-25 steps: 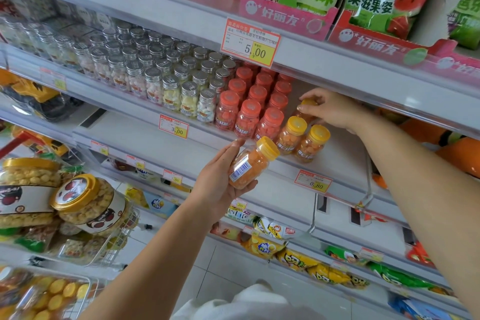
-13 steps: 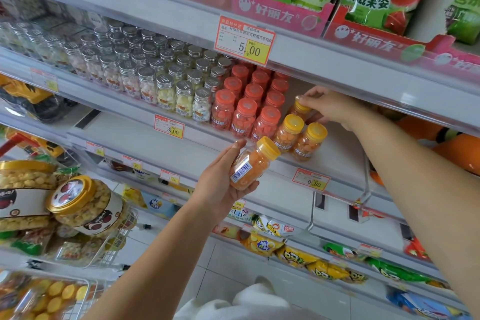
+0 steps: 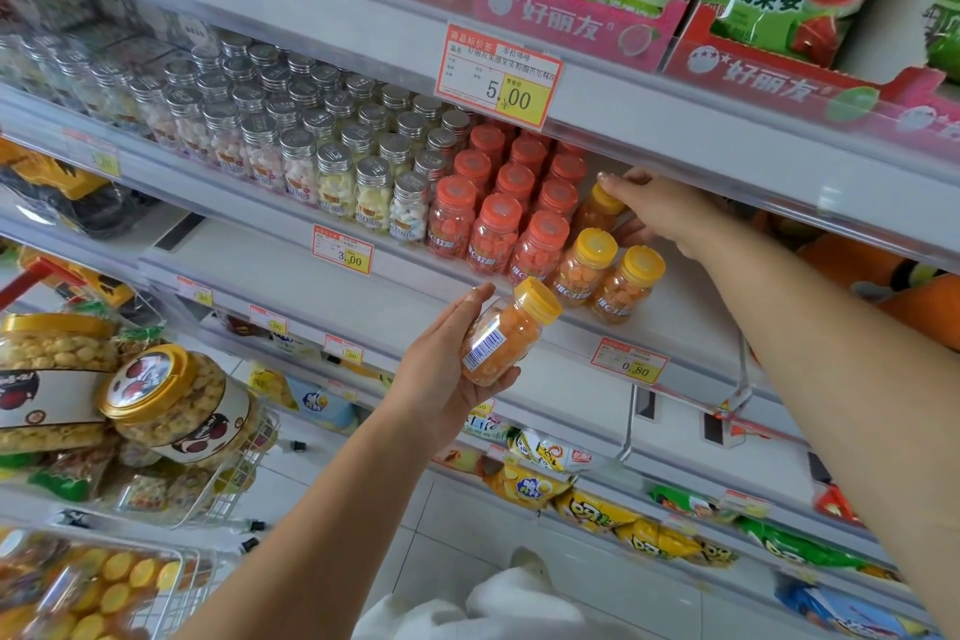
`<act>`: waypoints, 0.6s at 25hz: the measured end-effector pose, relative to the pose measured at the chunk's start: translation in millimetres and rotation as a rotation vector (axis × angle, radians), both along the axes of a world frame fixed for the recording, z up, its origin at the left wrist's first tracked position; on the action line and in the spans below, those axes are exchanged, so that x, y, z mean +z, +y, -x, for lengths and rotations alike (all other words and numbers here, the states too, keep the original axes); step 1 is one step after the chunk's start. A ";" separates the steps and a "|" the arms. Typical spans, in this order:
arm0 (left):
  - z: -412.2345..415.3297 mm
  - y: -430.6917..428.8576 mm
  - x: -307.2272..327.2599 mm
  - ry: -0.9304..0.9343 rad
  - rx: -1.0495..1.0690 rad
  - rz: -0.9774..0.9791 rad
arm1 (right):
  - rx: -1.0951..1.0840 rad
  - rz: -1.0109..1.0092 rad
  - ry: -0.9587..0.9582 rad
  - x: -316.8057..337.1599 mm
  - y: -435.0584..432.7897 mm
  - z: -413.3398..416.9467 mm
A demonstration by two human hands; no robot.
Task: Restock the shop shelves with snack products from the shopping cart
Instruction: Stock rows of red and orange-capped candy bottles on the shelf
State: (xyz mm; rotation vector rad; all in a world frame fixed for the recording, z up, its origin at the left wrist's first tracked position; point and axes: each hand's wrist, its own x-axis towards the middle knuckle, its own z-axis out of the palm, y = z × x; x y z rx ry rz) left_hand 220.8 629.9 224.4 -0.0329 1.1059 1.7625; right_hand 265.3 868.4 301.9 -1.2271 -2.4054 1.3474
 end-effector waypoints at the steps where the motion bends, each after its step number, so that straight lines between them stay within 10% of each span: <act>1: 0.3 -0.1 -0.1 -0.003 0.004 0.002 | 0.036 -0.011 -0.014 0.8 0.4 0.3; 15: -5.8 7.3 5.6 0.000 -0.022 -0.006 | 0.323 -0.069 -0.055 7.4 63.9 -69.5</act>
